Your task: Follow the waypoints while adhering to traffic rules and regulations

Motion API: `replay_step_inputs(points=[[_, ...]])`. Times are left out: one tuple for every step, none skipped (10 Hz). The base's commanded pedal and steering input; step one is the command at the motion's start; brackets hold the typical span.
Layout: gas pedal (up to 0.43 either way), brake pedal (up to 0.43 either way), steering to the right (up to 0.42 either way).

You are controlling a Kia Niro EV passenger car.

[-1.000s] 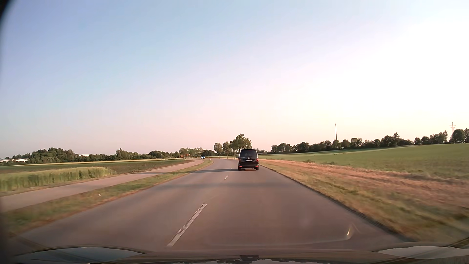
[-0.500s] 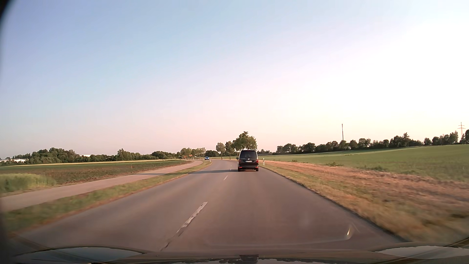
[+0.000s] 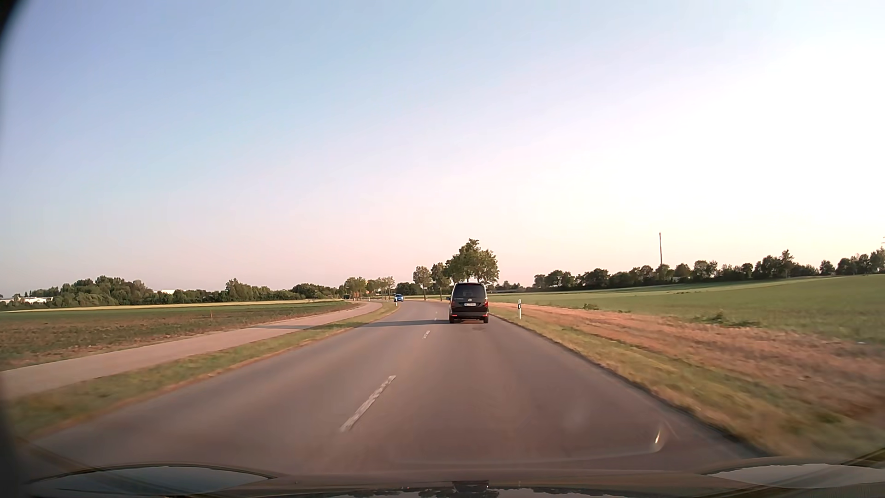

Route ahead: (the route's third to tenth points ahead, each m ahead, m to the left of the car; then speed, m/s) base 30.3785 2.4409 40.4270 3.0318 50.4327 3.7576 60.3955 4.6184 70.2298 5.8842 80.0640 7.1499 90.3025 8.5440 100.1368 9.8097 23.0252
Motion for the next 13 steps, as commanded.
replay_step_inputs(points=[[0.248,0.018,-0.012],[0.248,0.012,-0.012],[0.248,0.012,-0.012],[0.248,0.018,-0.012],[0.248,0.018,-0.011],[0.248,0.012,-0.010],[0.248,0.012,-0.009],[0.248,0.018,-0.009],[0.248,0.012,-0.009],[0.248,0.012,-0.010],[0.248,0.018,-0.013],[0.248,0.018,-0.015],[0.248,0.018,-0.015]])
